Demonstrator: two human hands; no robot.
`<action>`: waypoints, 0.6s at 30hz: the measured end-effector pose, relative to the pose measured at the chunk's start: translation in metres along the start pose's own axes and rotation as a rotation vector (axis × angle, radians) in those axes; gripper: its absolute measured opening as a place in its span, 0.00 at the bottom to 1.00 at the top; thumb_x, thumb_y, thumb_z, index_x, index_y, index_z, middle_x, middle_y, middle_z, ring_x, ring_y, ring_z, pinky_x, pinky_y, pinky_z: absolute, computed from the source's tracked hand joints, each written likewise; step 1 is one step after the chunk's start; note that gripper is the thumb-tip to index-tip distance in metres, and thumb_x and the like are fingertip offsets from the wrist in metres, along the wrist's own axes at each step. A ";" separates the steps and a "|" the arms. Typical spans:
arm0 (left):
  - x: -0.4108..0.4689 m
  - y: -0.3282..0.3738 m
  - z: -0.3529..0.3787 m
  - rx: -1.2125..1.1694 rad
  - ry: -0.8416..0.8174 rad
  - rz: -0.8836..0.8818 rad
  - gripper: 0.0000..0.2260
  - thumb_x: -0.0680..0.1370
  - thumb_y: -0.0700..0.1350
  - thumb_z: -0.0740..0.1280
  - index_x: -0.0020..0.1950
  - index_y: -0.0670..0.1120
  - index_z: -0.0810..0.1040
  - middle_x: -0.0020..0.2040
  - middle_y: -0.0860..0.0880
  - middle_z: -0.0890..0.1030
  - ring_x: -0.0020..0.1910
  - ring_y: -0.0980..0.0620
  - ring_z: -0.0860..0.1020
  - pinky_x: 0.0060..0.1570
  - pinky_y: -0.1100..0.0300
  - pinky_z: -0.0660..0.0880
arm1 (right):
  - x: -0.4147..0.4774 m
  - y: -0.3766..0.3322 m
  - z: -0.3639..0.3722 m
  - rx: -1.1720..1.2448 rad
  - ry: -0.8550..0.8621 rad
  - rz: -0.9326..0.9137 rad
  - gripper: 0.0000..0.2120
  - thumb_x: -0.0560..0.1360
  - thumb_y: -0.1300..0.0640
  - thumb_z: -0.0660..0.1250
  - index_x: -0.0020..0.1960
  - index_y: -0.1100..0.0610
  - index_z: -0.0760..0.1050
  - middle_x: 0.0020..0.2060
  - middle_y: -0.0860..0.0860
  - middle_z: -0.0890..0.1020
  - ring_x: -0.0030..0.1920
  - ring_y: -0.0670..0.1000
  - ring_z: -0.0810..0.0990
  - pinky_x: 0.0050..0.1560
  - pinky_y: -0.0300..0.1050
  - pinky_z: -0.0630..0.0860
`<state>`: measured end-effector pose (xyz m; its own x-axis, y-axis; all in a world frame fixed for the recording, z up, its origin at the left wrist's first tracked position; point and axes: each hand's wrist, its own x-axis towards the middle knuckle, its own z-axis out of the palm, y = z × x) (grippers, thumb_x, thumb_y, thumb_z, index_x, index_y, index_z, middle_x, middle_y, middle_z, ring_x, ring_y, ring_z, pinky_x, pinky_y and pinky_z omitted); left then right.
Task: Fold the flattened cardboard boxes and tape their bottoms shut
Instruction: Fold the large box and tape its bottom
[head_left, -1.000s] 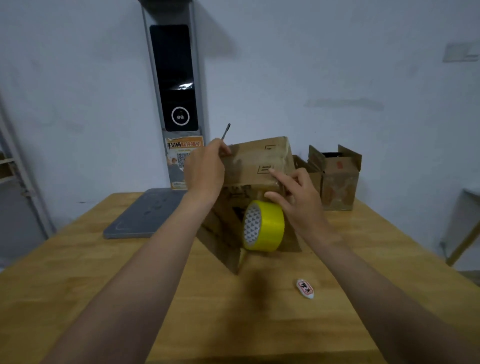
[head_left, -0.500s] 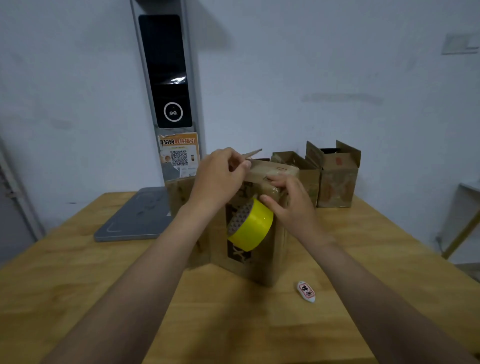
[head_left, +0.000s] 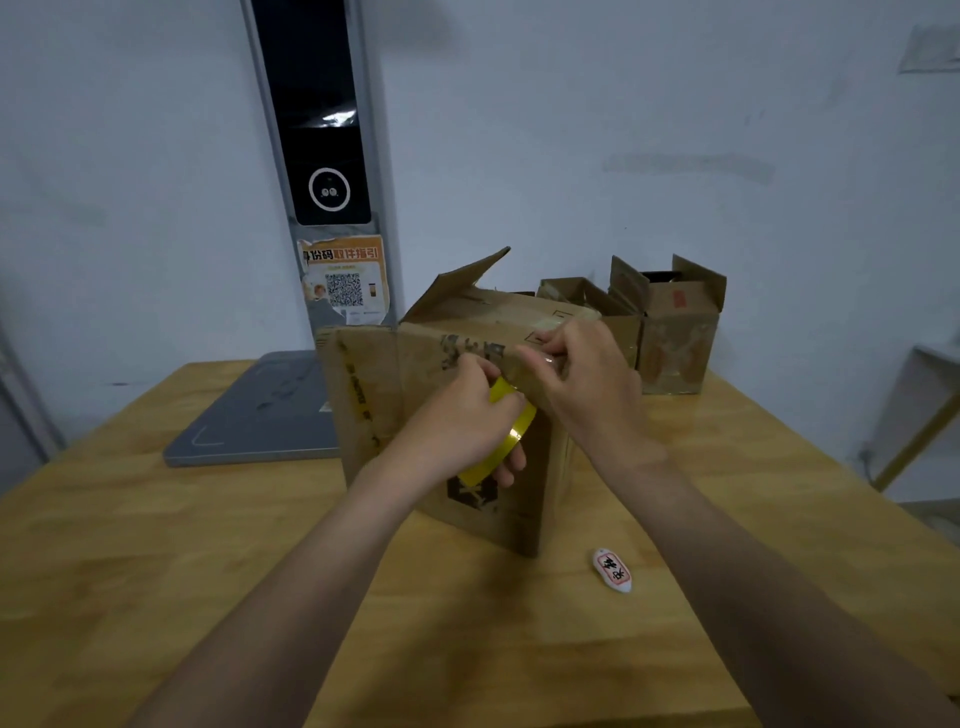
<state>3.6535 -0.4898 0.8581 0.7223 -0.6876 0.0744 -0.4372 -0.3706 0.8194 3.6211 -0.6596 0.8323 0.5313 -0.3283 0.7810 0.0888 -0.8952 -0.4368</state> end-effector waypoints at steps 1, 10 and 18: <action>0.001 0.000 -0.001 0.022 0.008 0.002 0.15 0.84 0.51 0.59 0.69 0.54 0.59 0.36 0.50 0.87 0.33 0.48 0.86 0.35 0.56 0.79 | -0.001 0.000 0.004 -0.008 0.000 -0.006 0.19 0.77 0.35 0.65 0.47 0.51 0.72 0.47 0.45 0.77 0.51 0.47 0.78 0.38 0.54 0.79; 0.021 0.015 -0.027 0.296 -0.136 -0.096 0.16 0.85 0.53 0.56 0.67 0.44 0.66 0.36 0.48 0.87 0.36 0.54 0.87 0.50 0.54 0.80 | 0.002 0.006 0.029 -0.040 0.049 -0.070 0.21 0.75 0.36 0.67 0.47 0.55 0.73 0.45 0.50 0.81 0.51 0.54 0.76 0.50 0.54 0.72; 0.032 -0.013 -0.036 0.202 -0.164 -0.299 0.13 0.88 0.50 0.55 0.65 0.43 0.71 0.37 0.41 0.87 0.30 0.47 0.85 0.36 0.54 0.82 | 0.000 0.006 0.036 -0.180 0.084 -0.155 0.23 0.77 0.36 0.63 0.50 0.58 0.75 0.46 0.52 0.79 0.50 0.55 0.77 0.54 0.53 0.74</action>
<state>3.7010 -0.4846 0.8703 0.7459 -0.6151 -0.2557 -0.3288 -0.6738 0.6617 3.6518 -0.6541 0.8139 0.4504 -0.2000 0.8701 0.0083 -0.9736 -0.2281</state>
